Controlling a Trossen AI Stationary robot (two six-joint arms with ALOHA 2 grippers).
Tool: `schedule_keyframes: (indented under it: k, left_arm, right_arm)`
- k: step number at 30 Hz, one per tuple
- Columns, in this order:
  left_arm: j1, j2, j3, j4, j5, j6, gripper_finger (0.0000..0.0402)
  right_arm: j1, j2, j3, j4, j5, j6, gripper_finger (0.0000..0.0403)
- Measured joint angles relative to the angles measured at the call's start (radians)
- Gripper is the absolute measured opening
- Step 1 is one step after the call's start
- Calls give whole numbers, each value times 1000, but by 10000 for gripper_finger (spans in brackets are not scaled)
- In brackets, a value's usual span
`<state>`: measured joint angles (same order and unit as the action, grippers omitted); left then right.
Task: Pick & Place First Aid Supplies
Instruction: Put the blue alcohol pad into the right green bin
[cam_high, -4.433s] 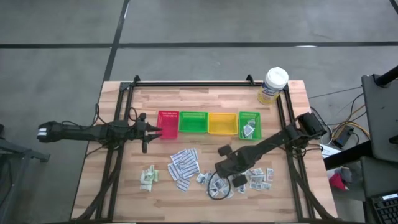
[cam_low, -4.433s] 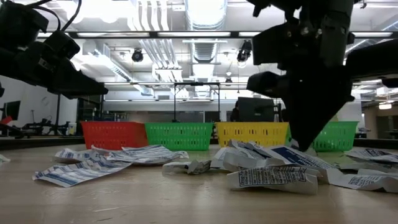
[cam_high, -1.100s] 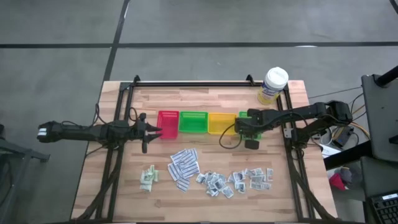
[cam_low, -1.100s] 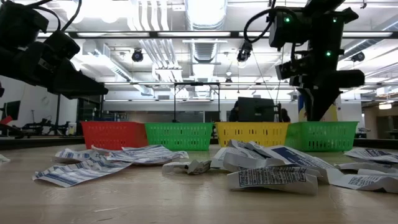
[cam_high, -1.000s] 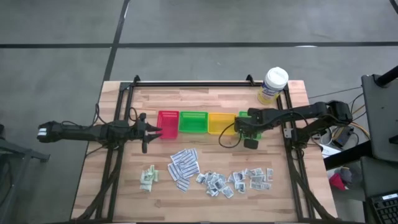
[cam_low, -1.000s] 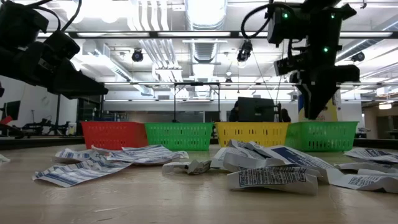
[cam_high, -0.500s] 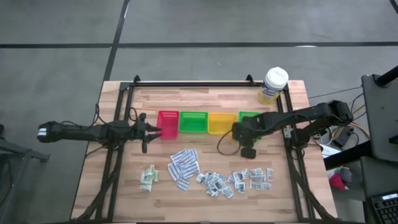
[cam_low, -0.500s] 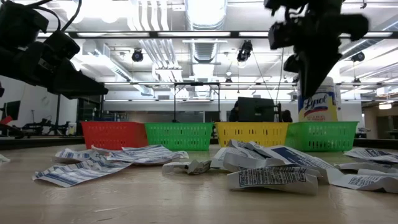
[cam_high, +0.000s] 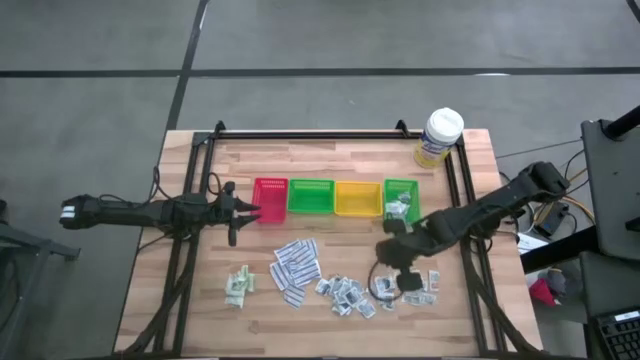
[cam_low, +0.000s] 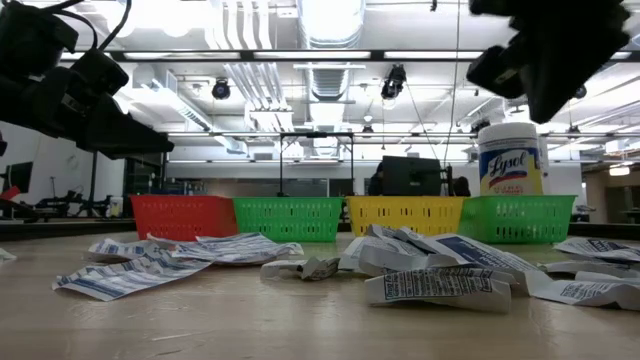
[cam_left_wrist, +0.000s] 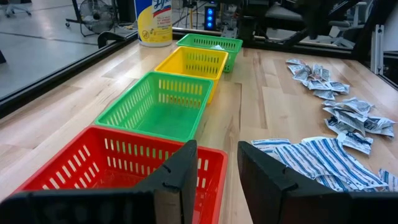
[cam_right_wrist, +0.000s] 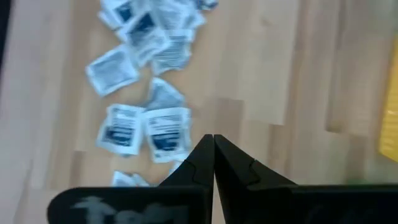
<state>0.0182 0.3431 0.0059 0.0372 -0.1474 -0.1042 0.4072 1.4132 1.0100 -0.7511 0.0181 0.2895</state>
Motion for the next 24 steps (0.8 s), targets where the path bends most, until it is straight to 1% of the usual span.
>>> schedule_keyframes:
  k: [8,24]
  left_arm:
    - [0,0,0,0,0,0,113]
    - [0,0,0,0,0,0,113]
  right_arm:
    - [57,0,-1,11,4,74,8]
    - [57,2,-6,33,5,63,8]
